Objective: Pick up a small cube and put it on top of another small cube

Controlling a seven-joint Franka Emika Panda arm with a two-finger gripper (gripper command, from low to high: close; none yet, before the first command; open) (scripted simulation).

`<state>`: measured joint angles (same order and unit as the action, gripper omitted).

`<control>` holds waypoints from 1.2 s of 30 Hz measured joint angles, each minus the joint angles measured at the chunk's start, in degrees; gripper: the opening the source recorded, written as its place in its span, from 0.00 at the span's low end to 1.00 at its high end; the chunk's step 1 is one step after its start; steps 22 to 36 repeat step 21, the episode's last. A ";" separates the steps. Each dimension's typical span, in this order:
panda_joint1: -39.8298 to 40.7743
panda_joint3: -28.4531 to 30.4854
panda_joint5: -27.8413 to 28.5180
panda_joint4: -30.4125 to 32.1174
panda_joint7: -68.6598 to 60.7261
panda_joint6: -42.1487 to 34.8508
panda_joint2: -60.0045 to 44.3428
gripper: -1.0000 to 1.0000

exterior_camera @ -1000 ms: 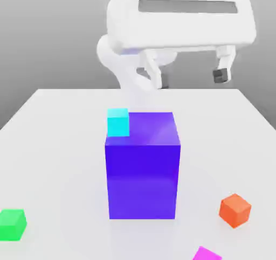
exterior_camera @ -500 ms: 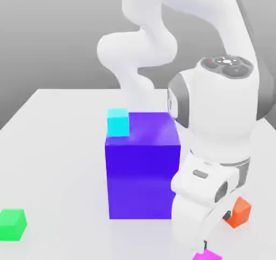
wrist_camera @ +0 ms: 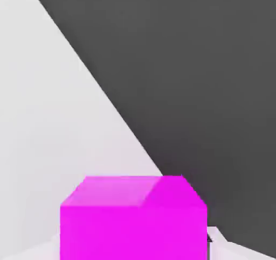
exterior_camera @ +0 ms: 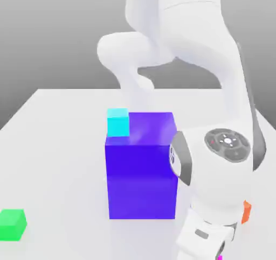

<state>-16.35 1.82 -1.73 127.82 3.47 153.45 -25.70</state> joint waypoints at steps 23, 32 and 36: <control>32.29 14.22 -10.19 6.54 -31.20 -0.52 5.80 1.00; 32.29 14.22 -10.19 6.54 -31.20 -0.52 5.80 1.00; 32.29 14.22 -10.19 6.54 -31.20 -0.52 5.80 1.00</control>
